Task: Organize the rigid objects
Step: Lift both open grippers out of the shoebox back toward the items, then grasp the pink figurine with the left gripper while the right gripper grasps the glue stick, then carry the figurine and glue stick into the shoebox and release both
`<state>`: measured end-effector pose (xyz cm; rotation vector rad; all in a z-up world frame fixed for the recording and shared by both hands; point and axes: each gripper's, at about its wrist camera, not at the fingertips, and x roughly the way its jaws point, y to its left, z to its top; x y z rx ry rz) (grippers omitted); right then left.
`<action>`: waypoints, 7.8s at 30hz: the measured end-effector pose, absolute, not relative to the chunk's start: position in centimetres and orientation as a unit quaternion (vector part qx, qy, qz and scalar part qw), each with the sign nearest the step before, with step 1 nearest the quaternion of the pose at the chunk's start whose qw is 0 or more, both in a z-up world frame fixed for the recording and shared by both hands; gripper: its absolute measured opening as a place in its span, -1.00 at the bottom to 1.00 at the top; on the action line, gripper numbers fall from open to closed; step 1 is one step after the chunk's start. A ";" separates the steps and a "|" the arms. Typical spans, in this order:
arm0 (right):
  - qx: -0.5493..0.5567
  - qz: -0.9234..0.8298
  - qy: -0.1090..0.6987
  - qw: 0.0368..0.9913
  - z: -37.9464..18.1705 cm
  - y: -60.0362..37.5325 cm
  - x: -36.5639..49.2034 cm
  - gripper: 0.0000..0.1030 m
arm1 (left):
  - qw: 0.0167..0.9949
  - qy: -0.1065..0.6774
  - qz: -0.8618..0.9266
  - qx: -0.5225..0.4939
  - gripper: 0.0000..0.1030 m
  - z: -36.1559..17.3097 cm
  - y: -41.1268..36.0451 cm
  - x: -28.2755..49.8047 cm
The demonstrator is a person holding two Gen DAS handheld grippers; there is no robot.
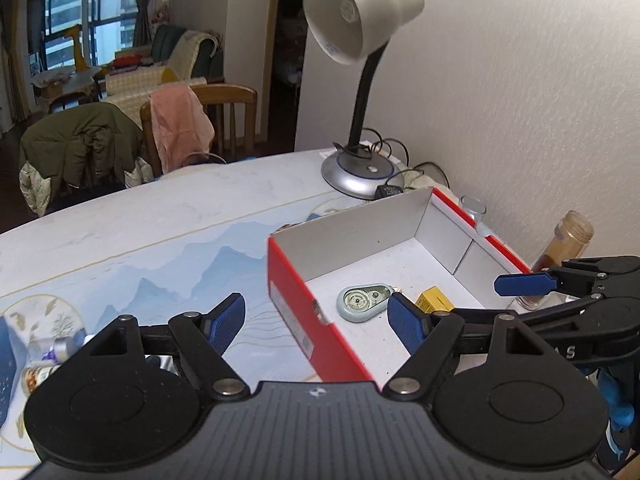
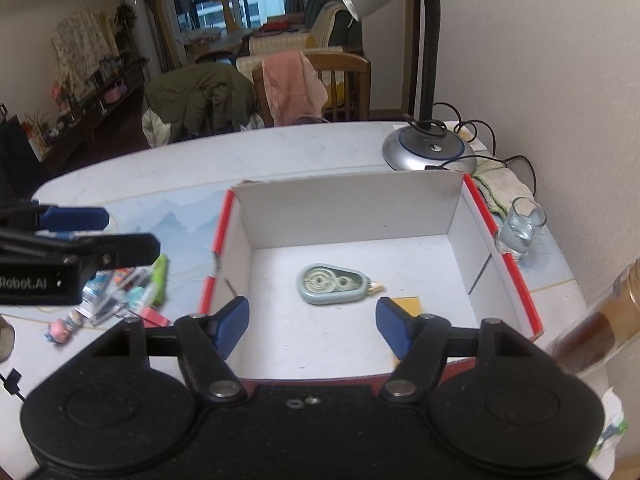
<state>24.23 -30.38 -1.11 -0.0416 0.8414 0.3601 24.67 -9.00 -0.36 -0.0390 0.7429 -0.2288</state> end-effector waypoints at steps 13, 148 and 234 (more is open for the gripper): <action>0.033 0.185 0.371 0.909 -0.5 -26.7 18.5 0.64 | 0.938 0.335 -0.089 -0.029 0.52 -0.2 -3.3 17.8; 0.133 0.179 0.382 0.897 -1.8 -16.6 15.9 -0.59 | 0.920 0.370 -0.118 -0.057 -0.30 -3.8 5.2 16.1; 0.071 0.120 0.462 0.876 -9.2 -37.9 33.1 -0.29 | 0.825 0.546 -0.144 0.029 -0.13 -10.9 -21.7 36.2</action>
